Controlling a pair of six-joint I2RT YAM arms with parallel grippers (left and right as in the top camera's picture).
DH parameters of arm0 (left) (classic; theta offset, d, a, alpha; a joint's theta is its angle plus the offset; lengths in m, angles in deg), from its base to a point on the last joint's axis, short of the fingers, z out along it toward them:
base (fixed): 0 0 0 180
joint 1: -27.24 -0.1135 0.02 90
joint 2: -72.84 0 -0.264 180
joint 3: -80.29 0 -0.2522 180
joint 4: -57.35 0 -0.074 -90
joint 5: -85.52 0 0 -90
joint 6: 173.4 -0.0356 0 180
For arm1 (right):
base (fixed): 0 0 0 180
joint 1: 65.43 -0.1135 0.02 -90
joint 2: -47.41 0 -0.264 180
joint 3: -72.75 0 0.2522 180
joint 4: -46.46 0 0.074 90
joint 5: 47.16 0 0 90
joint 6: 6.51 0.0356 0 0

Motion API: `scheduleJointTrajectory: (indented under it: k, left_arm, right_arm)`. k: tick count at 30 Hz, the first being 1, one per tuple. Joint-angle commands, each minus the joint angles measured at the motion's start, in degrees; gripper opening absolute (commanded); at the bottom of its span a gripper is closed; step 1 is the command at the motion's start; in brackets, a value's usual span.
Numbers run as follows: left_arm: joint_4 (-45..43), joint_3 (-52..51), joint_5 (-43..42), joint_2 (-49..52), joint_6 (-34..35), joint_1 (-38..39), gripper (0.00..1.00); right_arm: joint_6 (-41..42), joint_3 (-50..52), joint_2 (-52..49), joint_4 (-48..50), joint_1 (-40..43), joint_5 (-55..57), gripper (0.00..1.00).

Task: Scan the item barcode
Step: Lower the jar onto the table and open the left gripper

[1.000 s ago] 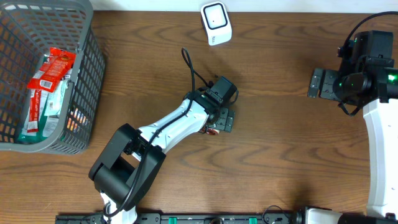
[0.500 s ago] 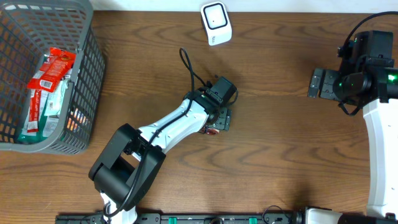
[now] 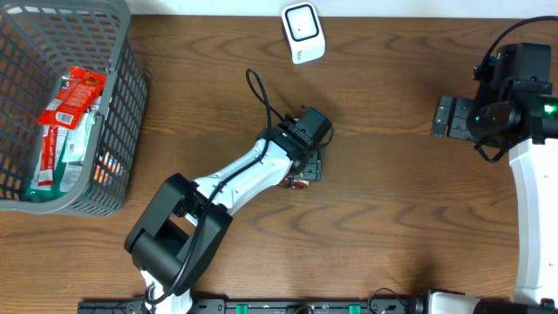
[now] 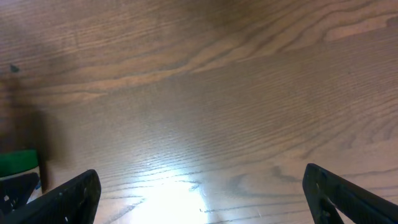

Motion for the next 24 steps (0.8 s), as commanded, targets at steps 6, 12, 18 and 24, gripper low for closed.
scheduleJointTrajectory:
  k: [6,12,18,24]
  left_arm:
    - [0.6,-0.2,0.5,-1.3,0.3,-0.2,0.61]
    - [-0.2,-0.2,0.3,-1.3,1.4,0.2,0.61]
    - [-0.1,-0.2,0.3,-1.3,1.4,1.4,0.58]
    - [-0.3,-0.2,0.3,-1.3,3.8,2.6,0.56]
  right_arm:
    - [0.9,-0.6,0.1,0.1,0.1,0.5,0.99]
    - [0.9,-0.6,0.1,0.1,0.1,0.5,0.99]
    - [0.8,-0.6,0.1,0.1,0.1,0.5,0.99]
    - [0.9,-0.6,0.1,0.1,0.1,0.5,0.99]
